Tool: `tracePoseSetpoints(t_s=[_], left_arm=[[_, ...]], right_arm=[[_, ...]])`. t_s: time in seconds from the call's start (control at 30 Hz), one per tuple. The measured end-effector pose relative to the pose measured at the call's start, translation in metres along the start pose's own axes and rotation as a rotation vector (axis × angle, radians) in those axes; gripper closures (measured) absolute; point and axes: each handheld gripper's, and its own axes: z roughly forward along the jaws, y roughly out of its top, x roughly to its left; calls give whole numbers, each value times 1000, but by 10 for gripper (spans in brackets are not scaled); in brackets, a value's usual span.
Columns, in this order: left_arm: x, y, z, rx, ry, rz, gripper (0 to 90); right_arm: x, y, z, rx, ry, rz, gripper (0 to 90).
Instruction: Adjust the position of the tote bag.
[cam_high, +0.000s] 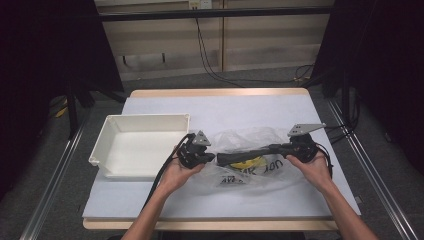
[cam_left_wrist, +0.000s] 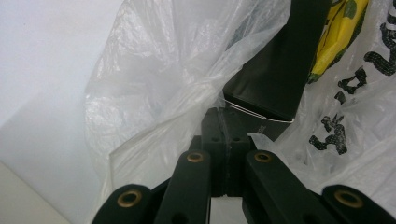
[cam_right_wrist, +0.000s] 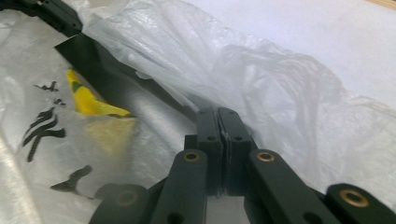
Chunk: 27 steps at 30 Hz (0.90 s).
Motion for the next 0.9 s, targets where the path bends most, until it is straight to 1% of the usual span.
tracePoseSetpoints(t_s=[0.07, 0.1, 0.13, 0.17, 0.23, 0.27, 0.3, 0.33, 0.37, 0.43, 0.47, 0.5, 0.57, 0.6, 0.63, 0.67, 0.73, 0.77, 0.8, 0.83, 0.87, 0.9], left_arm=[[-1, 0, 1, 5, -1, -6, 900], [-2, 0, 1, 8, 3, 0, 900], [-2, 0, 2, 10, 3, -4, 900], [-3, 0, 2, 16, 3, 2, 900], [-4, -1, 3, 25, 6, 4, 900], [-5, -1, 4, 28, 7, 5, 900], [-7, -1, 5, 40, 15, 17, 900], [-7, -1, 5, 40, 15, 17, 900], [-7, -1, 6, 57, 17, 27, 900], [-8, -1, 7, 59, 19, 25, 900], [-9, -2, 8, 64, 18, 29, 900], [-10, -3, 9, 69, 21, 29, 900], [-11, -3, 9, 82, 28, 36, 900], [-10, -3, 8, 91, 20, 56, 900], [-12, -4, 9, 79, 29, 40, 900], [-12, -4, 9, 92, 19, 44, 900], [-12, -4, 10, 95, 23, 47, 900], [-12, -4, 10, 97, 25, 45, 900], [-13, -5, 11, 95, 37, 48, 900], [-13, -5, 11, 116, 22, 64, 900], [-13, -6, 12, 128, 24, 73, 900], [-14, -7, 13, 127, 32, 70, 900]], right_arm=[[-3, 0, 1, 1, -8, 3, 888], [-7, 0, 1, 0, -14, 9, 895], [-7, 0, 1, 0, -14, 9, 895], [-11, 0, 1, -6, -21, 21, 896], [-14, 0, 1, -10, -24, 29, 896], [-18, 0, 3, -16, -29, 40, 900], [-19, 0, 3, -20, -32, 40, 900], [-19, 0, 3, -20, -32, 40, 900], [-23, 1, 7, -23, -36, 54, 900], [-24, 2, 8, -28, -31, 52, 900], [-26, 2, 9, -30, -30, 60, 900], [-30, 3, 10, -27, -48, 68, 900], [-31, 4, 11, -24, -50, 67, 900], [-32, 4, 12, -24, -53, 70, 900], [-33, 4, 13, -25, -50, 73, 900], [-34, 4, 14, -27, -56, 79, 900], [-35, 4, 16, -24, -58, 83, 900], [-39, 3, 18, -20, -66, 90, 900], [-39, 3, 18, -20, -66, 90, 900], [-41, 3, 19, -23, -67, 98, 900], [-43, 2, 20, -27, -67, 109, 900], [-45, 2, 21, -28, -67, 117, 900]])
